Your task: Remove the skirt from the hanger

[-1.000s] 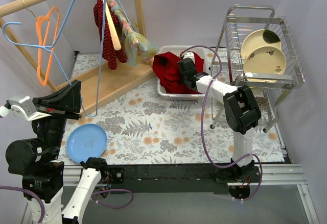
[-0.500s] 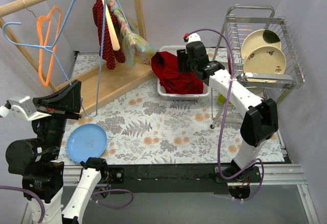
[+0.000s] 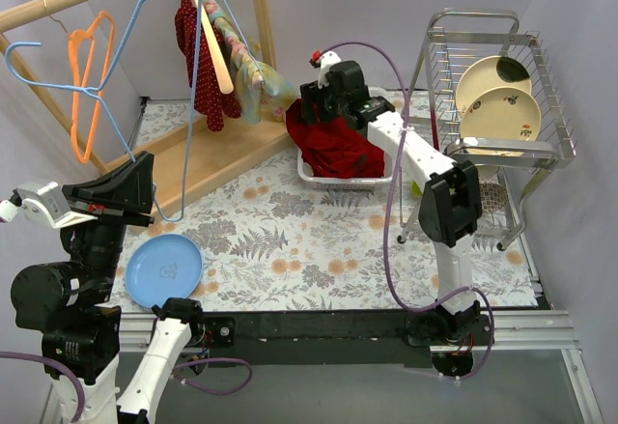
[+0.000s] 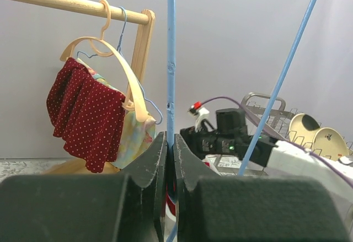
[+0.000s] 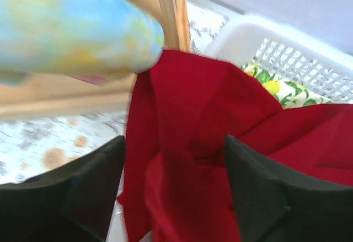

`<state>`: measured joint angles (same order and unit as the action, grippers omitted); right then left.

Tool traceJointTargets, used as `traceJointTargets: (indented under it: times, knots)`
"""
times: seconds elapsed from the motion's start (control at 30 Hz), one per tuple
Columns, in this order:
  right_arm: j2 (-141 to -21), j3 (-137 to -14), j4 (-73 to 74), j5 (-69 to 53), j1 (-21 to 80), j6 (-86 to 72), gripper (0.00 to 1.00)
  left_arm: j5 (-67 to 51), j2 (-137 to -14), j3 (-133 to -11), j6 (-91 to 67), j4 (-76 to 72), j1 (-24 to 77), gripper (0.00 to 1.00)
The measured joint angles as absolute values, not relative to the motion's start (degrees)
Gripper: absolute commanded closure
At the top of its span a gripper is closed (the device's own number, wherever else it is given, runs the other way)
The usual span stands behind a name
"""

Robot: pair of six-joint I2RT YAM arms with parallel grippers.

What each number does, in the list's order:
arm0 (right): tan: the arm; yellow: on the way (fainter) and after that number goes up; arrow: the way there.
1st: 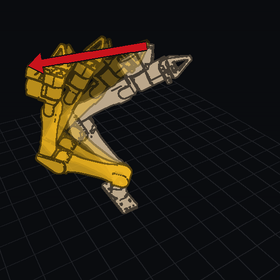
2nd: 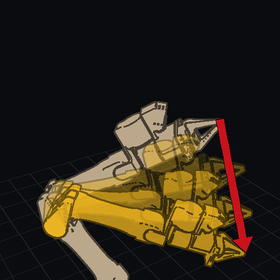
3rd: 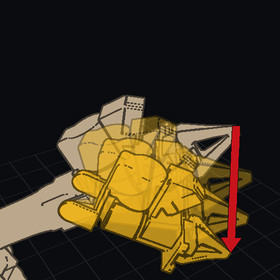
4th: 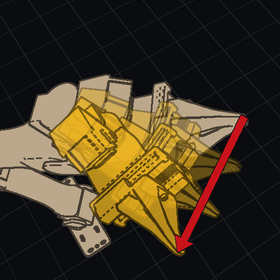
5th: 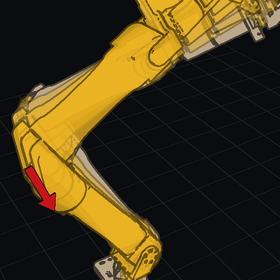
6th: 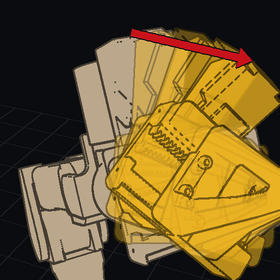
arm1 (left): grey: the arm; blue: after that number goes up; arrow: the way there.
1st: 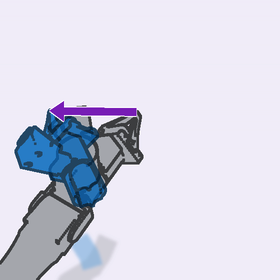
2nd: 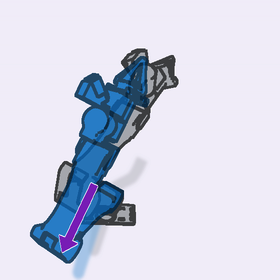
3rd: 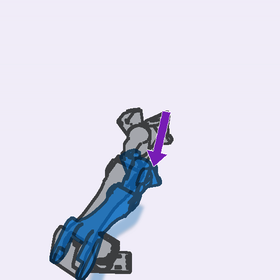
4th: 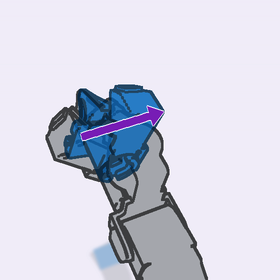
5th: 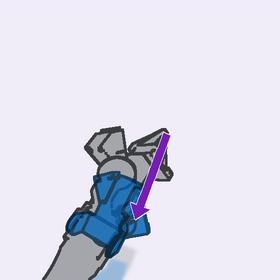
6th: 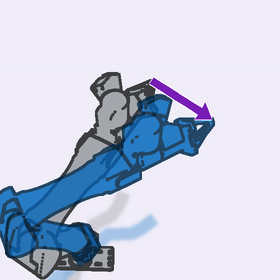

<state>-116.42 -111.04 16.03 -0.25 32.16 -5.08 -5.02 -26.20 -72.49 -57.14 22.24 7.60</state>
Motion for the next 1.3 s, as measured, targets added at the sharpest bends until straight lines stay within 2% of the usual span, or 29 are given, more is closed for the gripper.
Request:
traceJointTargets:
  times: [0.03,0.1,0.13,0.4,0.6,0.67,0.7,0.8,0.9,1.07,1.17,1.2,1.3]
  knots:
    - [-118.48,-111.61,16.12,-0.36,32.14,-4.29,0.61,-4.99,-26.2,-72.49,-56.99,22.28,7.6,1.0]
    - [-121.54,-111.7,16.23,0.47,32.1,-3.27,0.82,-4.97,-26.2,-72.47,-56.77,22.31,7.6,1.0]
    - [-122.48,-111.46,16.16,1.69,32.1,-3.55,0.98,-4.97,-26.2,-72.49,-56.73,22.31,7.6,1.0]
    - [-119.2,-92.33,8.58,16.34,30.33,-7.42,0.99,-4.93,-26.2,-72.47,-55.99,22.33,7.6,1.0]
    - [-118.89,-90.41,6.26,23.2,30.13,-9.8,0.98,-3.09,-26.09,-71.94,-54.68,22.48,7.6,1.0]
    - [-119.07,-90.41,6.28,24.71,30.11,-10.5,0.86,-2.68,-26.11,-71.77,-54.39,22.74,7.6,1.0]
    - [-119.13,-90.43,6.31,25.19,30.09,-10.68,0.69,-2.57,-26.13,-71.77,-54.33,22.87,7.6,1.0]
    - [-119.26,-90.59,6.46,25.61,29.95,-10.92,0.46,-2.55,-26.13,-71.83,-54.19,22.92,7.6,1.0]
    - [-118.19,-90.56,6.68,23.88,29.76,-10.17,0.37,-2.48,-26.15,-71.94,-54.19,22.96,7.6,1.0]
    - [-114.39,-95.5,12.88,17.72,29.26,-9.23,0.38,-2.39,-26.15,-72.05,-54.22,22.92,7.6,1.0]
    - [-113.08,-100.53,15.05,15.55,29.26,-9.21,0.46,-2.39,-26.15,-72.05,-54.24,22.92,7.6,1.0]
    - [-112.84,-102.19,15.2,14.92,29.26,-9.23,0.53,-2.42,-26.15,-72.05,-54.24,22.9,7.6,1.0]
    - [-112.99,-107.02,15.55,13.34,29.26,-9.21,0.58,-2.42,-26.15,-72.05,-54.26,22.9,7.6,1.0]
